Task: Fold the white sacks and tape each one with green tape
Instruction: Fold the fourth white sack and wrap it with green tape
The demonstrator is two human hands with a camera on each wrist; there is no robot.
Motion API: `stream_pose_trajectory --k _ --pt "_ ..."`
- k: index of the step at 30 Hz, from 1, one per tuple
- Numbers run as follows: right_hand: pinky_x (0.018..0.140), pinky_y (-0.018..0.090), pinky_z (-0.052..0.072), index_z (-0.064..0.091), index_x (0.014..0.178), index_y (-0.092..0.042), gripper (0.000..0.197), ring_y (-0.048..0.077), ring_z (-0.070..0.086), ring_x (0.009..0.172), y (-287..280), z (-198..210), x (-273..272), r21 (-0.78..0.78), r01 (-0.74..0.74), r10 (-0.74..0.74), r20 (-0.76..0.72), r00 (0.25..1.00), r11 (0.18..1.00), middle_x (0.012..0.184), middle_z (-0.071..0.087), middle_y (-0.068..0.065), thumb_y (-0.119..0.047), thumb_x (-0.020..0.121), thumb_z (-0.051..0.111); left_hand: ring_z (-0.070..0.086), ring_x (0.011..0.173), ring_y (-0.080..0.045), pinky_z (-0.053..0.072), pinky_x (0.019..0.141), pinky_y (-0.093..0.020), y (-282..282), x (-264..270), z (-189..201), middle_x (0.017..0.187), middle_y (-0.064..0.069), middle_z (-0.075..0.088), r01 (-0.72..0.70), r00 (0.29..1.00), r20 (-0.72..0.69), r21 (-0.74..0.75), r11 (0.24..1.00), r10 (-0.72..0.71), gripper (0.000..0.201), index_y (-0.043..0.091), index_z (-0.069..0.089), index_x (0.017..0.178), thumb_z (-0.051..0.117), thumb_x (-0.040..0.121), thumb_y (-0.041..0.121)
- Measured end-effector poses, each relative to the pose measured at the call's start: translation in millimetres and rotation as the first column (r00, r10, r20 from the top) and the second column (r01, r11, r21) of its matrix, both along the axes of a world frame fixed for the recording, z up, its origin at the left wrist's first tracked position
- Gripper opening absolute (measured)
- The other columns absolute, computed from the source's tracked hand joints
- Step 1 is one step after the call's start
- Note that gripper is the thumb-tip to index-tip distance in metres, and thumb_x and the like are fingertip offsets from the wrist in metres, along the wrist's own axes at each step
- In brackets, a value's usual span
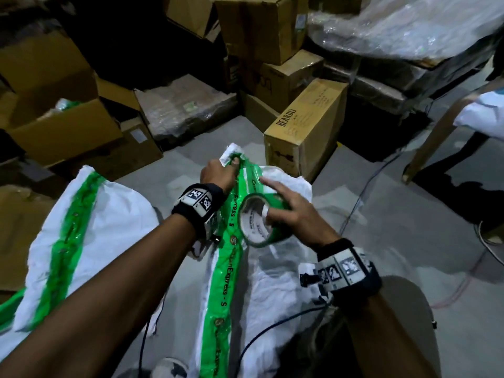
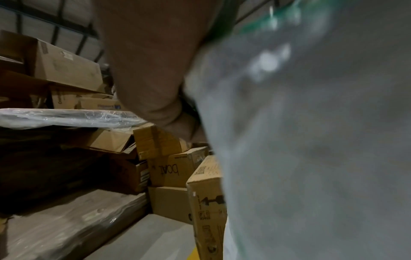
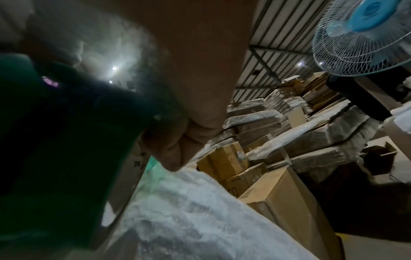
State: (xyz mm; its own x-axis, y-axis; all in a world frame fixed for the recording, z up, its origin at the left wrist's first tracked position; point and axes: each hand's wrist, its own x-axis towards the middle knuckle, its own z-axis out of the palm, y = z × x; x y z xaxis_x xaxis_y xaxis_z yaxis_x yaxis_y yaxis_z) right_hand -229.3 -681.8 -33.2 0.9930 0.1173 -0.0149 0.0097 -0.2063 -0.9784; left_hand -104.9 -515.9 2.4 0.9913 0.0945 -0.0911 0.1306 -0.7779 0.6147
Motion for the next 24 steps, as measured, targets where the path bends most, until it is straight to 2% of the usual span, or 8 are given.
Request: stream_pose_trajectory --k 3,6,11,14,16,18,22,24 --pt "0.102 0.046 0.048 0.040 0.147 -0.046 0.089 0.015 0.060 0.118 11.4 -6.7 -1.8 -0.099 -0.028 0.028 -0.003 1.000 0.995 0.136 0.060 -0.005 -0.051 0.062 0.064 0.060 0.078 -0.025 0.039 0.067 -0.033 -3.7 -8.2 -0.3 0.079 -0.012 0.065 0.056 0.997 -0.032 -0.206 0.977 -0.064 0.055 0.011 0.067 0.077 0.061 0.079 0.066" --pt "0.101 0.048 0.048 0.040 0.149 -0.040 0.091 0.016 0.058 0.118 12.3 -5.9 2.0 -0.133 -0.016 0.012 -0.030 0.999 0.991 0.136 0.058 -0.005 -0.053 0.061 0.061 0.064 0.071 -0.023 0.045 0.067 -0.032 -2.2 -15.1 7.9 0.071 -0.004 0.068 0.125 0.982 -0.100 -0.295 0.947 -0.161 0.087 0.006 0.070 0.077 0.067 0.049 0.089" --pt "0.097 0.043 0.046 0.039 0.149 -0.032 0.086 0.013 0.054 0.112 29.4 -0.8 -6.8 -0.299 -0.012 0.025 0.041 0.999 0.954 0.126 0.055 -0.002 -0.055 0.067 0.056 0.057 0.063 -0.026 0.034 0.052 -0.029 -9.7 -20.3 20.2 0.055 -0.003 0.048 0.163 0.985 -0.072 0.087 0.983 -0.157 0.072 0.013 0.044 0.057 0.072 0.066 0.078" --pt "0.093 0.035 0.049 0.040 0.145 -0.035 0.079 0.008 0.057 0.109 46.2 -10.8 -10.7 -0.239 0.106 -0.085 0.096 0.992 0.965 0.132 0.053 -0.004 -0.058 0.071 0.059 0.064 0.085 -0.036 0.034 0.061 -0.031 -12.0 -14.7 11.3 0.068 -0.012 0.059 0.074 0.996 0.032 0.171 0.982 -0.080 0.066 0.005 0.053 0.064 0.070 0.079 0.068" --pt "0.086 0.029 0.049 0.047 0.134 -0.037 0.064 0.000 0.053 0.099 53.3 -17.0 -10.8 -0.200 0.292 -0.265 0.152 0.952 0.935 0.123 0.054 -0.006 -0.049 0.076 0.070 0.064 0.102 -0.037 0.041 0.070 -0.031 -5.6 -5.5 8.6 0.100 -0.021 0.069 -0.001 1.000 -0.007 0.095 0.996 0.002 0.059 0.001 0.064 0.086 0.070 0.084 0.059" --pt "0.084 0.028 0.048 0.049 0.132 -0.039 0.060 -0.001 0.052 0.095 56.5 -17.4 -12.6 -0.178 0.406 -0.373 0.189 0.908 0.897 0.116 0.055 -0.008 -0.038 0.077 0.073 0.065 0.107 -0.033 0.048 0.077 -0.030 4.9 9.0 3.7 0.120 -0.015 0.068 -0.106 0.989 -0.107 -0.066 0.992 0.099 0.060 0.002 0.067 0.112 0.073 0.084 0.054" --pt "0.068 0.025 0.051 0.044 0.142 -0.042 0.078 0.009 0.059 0.071 57.2 -16.0 -1.0 -0.042 0.343 -0.333 0.155 0.930 0.938 0.089 0.065 -0.009 -0.031 0.070 0.069 0.063 0.081 -0.020 0.044 0.061 -0.024 18.4 23.5 -2.0 0.107 -0.003 0.067 -0.305 0.934 -0.286 -0.330 0.893 0.214 0.043 0.010 0.067 0.110 0.078 0.084 0.042" --pt "0.063 0.019 0.046 0.046 0.145 -0.038 0.079 0.005 0.058 0.067 49.6 -15.4 9.8 0.093 0.229 -0.227 -0.036 0.973 0.969 0.092 0.070 -0.006 -0.026 0.070 0.065 0.059 0.075 -0.020 0.046 0.052 -0.021 21.1 25.7 -1.7 0.096 -0.006 0.065 -0.319 0.928 -0.311 -0.373 0.872 0.206 0.032 0.010 0.066 0.112 0.073 0.091 0.034"
